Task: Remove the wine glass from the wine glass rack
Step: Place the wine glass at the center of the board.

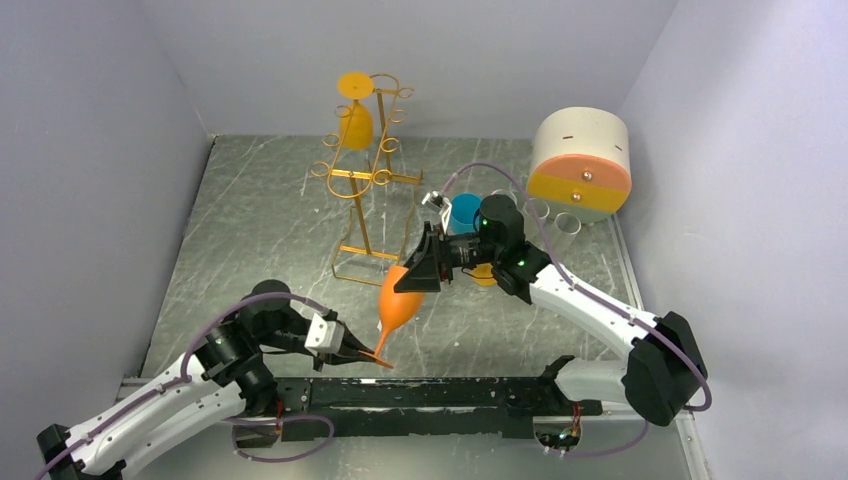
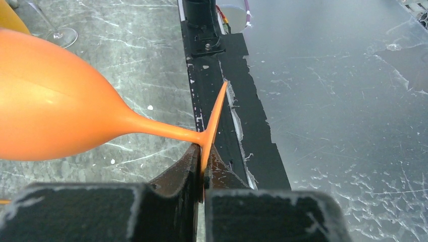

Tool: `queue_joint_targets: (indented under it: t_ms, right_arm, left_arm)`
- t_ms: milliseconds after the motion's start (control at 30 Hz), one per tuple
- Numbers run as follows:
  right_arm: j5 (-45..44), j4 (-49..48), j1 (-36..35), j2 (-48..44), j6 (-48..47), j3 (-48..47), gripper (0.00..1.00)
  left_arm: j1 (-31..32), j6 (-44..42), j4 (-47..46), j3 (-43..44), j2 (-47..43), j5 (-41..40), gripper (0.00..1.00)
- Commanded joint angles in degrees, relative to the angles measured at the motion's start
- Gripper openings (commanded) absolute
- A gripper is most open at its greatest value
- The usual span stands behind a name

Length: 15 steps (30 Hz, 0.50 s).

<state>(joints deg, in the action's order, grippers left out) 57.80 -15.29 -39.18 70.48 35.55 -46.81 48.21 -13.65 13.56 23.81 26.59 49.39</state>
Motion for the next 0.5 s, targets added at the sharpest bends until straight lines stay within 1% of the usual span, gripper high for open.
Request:
queue_joint_targets:
  t_ms: [0, 133, 233, 333, 467]
  right_arm:
    - [4.3, 1.6, -0.7, -0.3, -1.6, -0.2, 0.57]
    - [3.4, 1.8, -0.7, -1.7, -2.2, 0.1, 0.52]
    - [3.3, 3.6, -0.7, -2.4, -3.7, 0.1, 0.39]
    - [2.4, 7.6, -0.6, -3.4, -6.5, -0.3, 0.33]
    - [2.0, 7.7, -0.5, -4.4, -6.6, -0.1, 0.24]
  left_arm:
    - [-0.5, -0.4, -0.7, -0.1, 0.2, -2.4, 0.07]
    - [-0.5, -0.4, -0.5, 0.0, -0.8, -3.9, 0.07]
    - [-0.6, -0.3, -0.5, -0.1, -0.8, -4.7, 0.07]
    - [-0.6, -0.4, -0.4, 0.0, -0.5, -4.6, 0.07]
    - [-0.8, -0.4, -0.4, 0.1, -0.6, -4.9, 0.07]
